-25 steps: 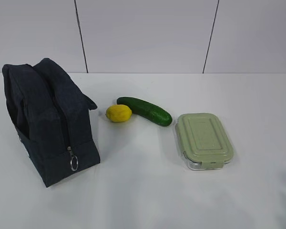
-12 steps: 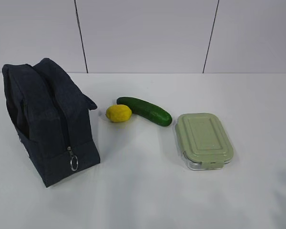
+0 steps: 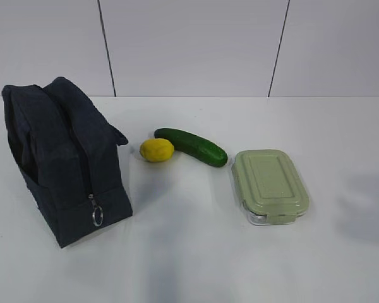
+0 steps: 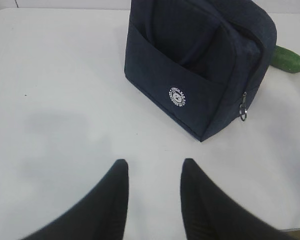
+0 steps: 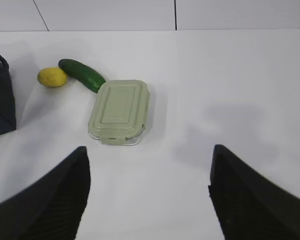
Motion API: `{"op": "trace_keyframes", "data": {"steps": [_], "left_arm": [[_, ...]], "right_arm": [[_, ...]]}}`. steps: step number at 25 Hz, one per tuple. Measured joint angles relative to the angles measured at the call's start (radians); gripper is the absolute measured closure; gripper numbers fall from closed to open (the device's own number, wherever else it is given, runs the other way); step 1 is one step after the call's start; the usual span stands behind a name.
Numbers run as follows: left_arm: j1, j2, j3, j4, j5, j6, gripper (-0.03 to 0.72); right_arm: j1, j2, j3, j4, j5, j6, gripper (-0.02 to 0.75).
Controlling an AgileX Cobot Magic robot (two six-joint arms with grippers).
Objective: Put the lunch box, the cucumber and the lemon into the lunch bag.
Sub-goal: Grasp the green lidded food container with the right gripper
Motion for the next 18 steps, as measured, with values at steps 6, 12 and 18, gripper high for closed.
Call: {"op": "trace_keyframes", "data": {"steps": [6, 12, 18], "left_arm": [[0.000, 0.000, 0.000, 0.000, 0.000, 0.000, 0.447], [0.000, 0.000, 0.000, 0.000, 0.000, 0.000, 0.447], [0.000, 0.000, 0.000, 0.000, 0.000, 0.000, 0.447]], "right_arm": [[0.000, 0.260, -0.101, 0.086, -0.045, 0.001, 0.158], [0.000, 0.519, -0.206, 0.187, -0.062, 0.002, 0.158], [0.000, 0.817, -0.283, 0.250, -0.079, 0.002, 0.158]]}}
